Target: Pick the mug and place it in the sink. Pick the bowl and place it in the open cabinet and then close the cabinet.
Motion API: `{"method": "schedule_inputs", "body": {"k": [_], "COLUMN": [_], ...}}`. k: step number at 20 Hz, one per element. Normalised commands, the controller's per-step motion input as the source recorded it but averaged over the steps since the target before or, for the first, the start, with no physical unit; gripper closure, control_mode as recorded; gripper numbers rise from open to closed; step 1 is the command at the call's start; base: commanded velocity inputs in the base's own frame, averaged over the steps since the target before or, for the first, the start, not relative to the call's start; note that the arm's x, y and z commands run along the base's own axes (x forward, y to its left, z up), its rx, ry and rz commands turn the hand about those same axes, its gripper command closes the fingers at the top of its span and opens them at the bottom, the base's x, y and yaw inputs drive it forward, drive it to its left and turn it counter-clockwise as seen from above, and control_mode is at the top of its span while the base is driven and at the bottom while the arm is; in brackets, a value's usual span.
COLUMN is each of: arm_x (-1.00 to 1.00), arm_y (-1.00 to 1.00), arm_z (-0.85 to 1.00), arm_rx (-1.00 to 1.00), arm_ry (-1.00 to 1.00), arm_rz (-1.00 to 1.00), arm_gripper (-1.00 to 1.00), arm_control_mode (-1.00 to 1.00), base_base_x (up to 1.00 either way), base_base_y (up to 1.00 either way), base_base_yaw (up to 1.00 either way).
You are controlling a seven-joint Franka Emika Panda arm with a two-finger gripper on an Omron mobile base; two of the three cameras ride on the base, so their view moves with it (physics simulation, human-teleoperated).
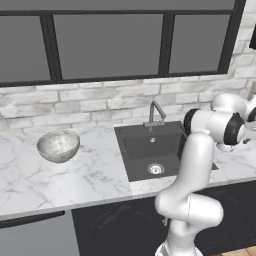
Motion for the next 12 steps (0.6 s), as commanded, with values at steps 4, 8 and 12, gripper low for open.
{"method": "schedule_inputs", "body": {"k": [4, 8, 12], "arm_x": [-0.03, -0.01, 0.0], "arm_y": [0.13, 0.01, 0.0], "arm_z": [-0.13, -0.25, -0.15], "arm_rx": [0.0, 0.0, 0.0], "arm_ry": [0.0, 0.0, 0.0], "arm_rz": [0.0, 0.0, 0.0], "arm_gripper": [-1.0, -1.0, -1.0], "arm_control_mode": [-1.0, -1.0, -1.0], "base_base_x": [0.0, 0.0, 0.0], "base_base_y": [0.0, 0.0, 0.0], "base_base_yaw": [0.0, 0.0, 0.0]}}
